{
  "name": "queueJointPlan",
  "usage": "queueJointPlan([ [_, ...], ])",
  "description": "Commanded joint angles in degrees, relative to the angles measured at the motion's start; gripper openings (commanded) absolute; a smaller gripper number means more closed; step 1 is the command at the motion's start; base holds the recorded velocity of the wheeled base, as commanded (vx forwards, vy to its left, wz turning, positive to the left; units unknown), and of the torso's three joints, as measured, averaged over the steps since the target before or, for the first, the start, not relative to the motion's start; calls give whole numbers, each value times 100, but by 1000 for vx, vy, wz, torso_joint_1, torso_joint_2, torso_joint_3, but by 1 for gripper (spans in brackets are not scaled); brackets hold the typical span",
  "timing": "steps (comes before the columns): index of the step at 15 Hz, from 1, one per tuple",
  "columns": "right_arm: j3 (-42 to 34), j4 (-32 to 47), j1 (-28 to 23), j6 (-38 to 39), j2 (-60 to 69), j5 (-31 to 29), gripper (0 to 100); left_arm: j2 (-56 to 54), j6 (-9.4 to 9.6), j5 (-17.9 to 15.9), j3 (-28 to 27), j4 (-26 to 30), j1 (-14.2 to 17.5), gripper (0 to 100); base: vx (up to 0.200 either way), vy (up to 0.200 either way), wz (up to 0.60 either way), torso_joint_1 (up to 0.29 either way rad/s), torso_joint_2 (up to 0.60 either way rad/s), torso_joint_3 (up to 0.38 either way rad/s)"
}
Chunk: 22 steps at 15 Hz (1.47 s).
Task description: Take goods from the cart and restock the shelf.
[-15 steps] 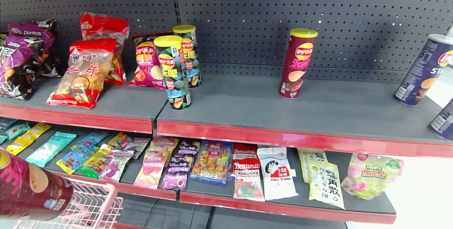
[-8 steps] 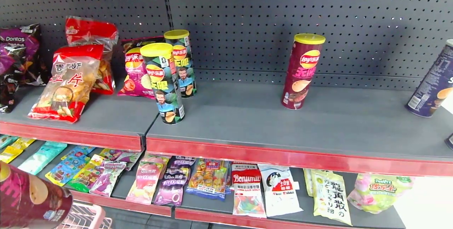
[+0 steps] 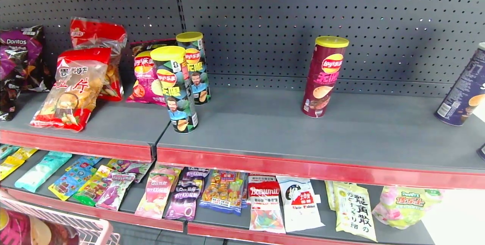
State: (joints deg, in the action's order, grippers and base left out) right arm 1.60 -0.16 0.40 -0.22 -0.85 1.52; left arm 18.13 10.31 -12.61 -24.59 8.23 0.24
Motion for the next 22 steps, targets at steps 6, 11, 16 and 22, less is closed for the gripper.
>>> queueJointPlan([
  [6,4006,-599,724,163,-5874,691,100,929,-399,-49,-617,-5,2,0,0,0,0,0,0,0],
  [11,4674,-2665,1111,-101,-8607,850,100,842,-662,-137,-776,3,2,0,0,0,0,0,0,0],
  [16,5861,-2682,1436,-189,-9688,718,100,762,-662,-181,-767,3,2,0,0,0,0,0,0,0],
  [22,6248,-2726,1401,-233,-10084,612,100,789,-653,-190,-723,12,2,0,0,0,0,0,0,0],
])
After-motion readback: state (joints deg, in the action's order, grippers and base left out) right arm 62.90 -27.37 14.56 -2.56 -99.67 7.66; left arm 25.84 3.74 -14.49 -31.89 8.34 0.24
